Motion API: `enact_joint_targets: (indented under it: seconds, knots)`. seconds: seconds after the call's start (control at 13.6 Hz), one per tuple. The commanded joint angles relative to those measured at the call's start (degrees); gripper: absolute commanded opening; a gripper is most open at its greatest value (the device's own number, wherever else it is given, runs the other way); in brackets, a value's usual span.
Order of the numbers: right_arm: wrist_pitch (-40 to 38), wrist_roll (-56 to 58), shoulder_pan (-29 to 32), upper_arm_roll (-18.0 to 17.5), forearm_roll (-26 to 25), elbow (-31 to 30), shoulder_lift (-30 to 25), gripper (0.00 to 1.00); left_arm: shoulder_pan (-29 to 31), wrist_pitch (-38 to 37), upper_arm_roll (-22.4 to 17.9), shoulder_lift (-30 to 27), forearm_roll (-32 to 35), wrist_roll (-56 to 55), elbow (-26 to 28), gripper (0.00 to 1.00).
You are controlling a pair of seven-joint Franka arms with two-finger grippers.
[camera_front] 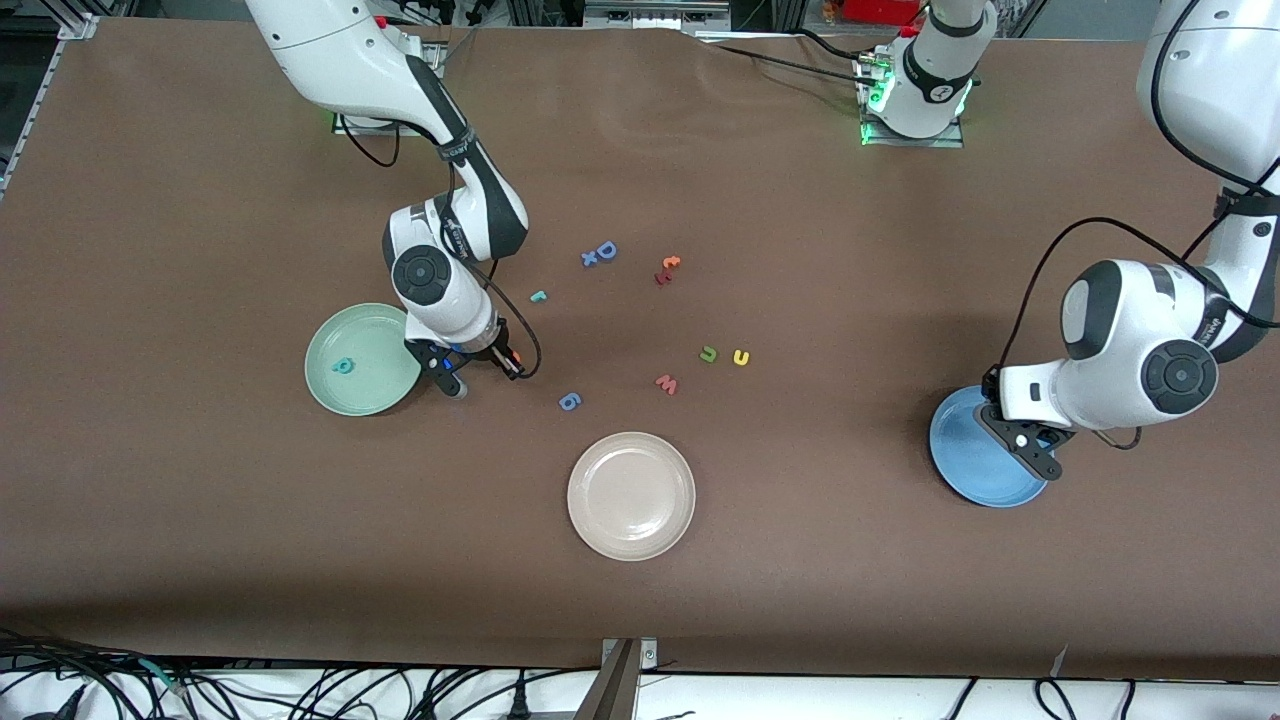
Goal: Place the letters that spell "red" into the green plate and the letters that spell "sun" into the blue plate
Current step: 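Carry the yellow 2 to the blue plate while the right gripper takes orange e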
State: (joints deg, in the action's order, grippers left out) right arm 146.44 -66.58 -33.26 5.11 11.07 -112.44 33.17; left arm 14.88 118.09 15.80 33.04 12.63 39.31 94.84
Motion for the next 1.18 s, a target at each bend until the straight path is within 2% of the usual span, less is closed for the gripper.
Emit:
enact_joint_targets:
  seconds: [0.0,0.07,0.22,0.29,0.37,0.51,0.66,0.81,0.96,1.1]
  knots:
    - [0.60,1.36,-0.23,0.34,0.45,-0.59,-0.64,0.13,0.94,0.12,0.37,4.65,3.10,3.13,-5.62,0.00]
    - [-1.31,1.89,0.03,0.69,0.45,-0.50,-2.39,0.13,1.12,0.12,0.37,6.14,3.02,3.58,-7.55,0.00]
    - [-11.21,7.13,0.21,4.72,0.44,0.38,-7.56,0.13,1.30,0.12,0.37,7.47,2.84,3.41,-8.53,0.02]
    - [-16.74,10.91,0.47,6.56,0.62,0.64,-10.20,0.13,1.30,0.12,0.37,7.65,2.84,3.23,-8.71,0.23]
    - [-21.24,14.16,0.47,8.93,0.62,0.73,-12.58,0.13,1.47,0.21,0.46,7.74,2.40,2.71,-8.97,0.99]
    - [-27.67,20.84,0.39,12.80,0.71,0.65,-15.14,0.13,2.17,0.21,0.55,7.56,-1.62,2.26,-8.97,1.00]
    - [-28.58,27.26,0.39,15.89,0.71,-0.58,-15.06,0.13,1.83,0.12,0.55,7.39,-1.91,0.96,-9.06,1.00]
    - [-23.52,33.50,0.47,18.79,0.80,-3.73,-13.58,0.13,1.21,-0.14,0.90,7.21,-1.99,-4.99,-8.80,1.00]
    - [-15.60,36.69,1.87,18.97,0.80,-6.99,-11.65,0.13,0.16,-0.93,1.60,6.43,-1.91,-13.43,-7.84,1.00]
    - [-12.50,36.61,1.88,18.80,0.88,-7.44,-9.53,0.14,0.15,-1.02,3.44,6.07,-1.99,-17.76,-6.69,1.00]
